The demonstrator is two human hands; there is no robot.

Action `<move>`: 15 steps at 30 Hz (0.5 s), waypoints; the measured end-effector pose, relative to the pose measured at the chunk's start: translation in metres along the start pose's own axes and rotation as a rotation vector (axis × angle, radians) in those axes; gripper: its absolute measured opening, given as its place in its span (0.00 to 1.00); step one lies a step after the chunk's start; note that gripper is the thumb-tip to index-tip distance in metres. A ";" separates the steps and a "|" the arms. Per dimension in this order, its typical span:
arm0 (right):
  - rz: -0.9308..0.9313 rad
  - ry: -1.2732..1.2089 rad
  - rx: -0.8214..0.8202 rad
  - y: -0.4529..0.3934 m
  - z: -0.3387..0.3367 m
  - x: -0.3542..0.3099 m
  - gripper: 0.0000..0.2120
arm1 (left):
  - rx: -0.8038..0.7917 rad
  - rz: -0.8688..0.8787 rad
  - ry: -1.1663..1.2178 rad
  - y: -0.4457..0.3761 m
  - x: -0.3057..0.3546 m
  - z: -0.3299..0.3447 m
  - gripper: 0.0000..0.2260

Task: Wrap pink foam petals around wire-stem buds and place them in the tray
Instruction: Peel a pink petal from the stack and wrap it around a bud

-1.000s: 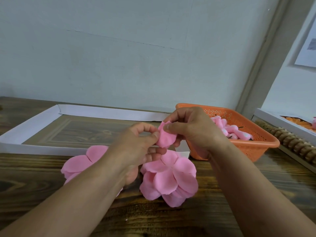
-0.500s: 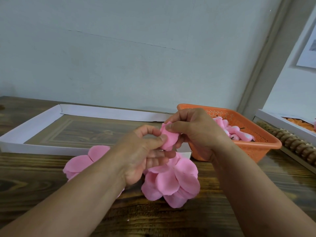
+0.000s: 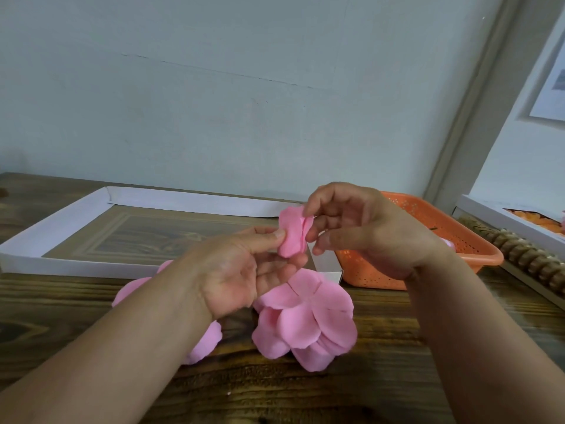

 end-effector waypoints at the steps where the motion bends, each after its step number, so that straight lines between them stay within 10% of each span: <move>1: -0.008 0.037 -0.004 0.001 0.000 -0.001 0.18 | -0.001 -0.006 -0.001 0.000 0.000 0.000 0.17; 15: -0.006 0.391 -0.073 0.007 0.005 -0.019 0.22 | -0.047 -0.146 -0.069 0.001 -0.003 -0.003 0.07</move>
Point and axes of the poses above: each hand's wrist, its own y-axis away from the middle knuckle, its own z-axis out of the palm, x = y × z, the point moved 3 cm from there along -y, towards the middle knuckle, and after that the axes turned 4 degrees about z, right-handed, at the moved point
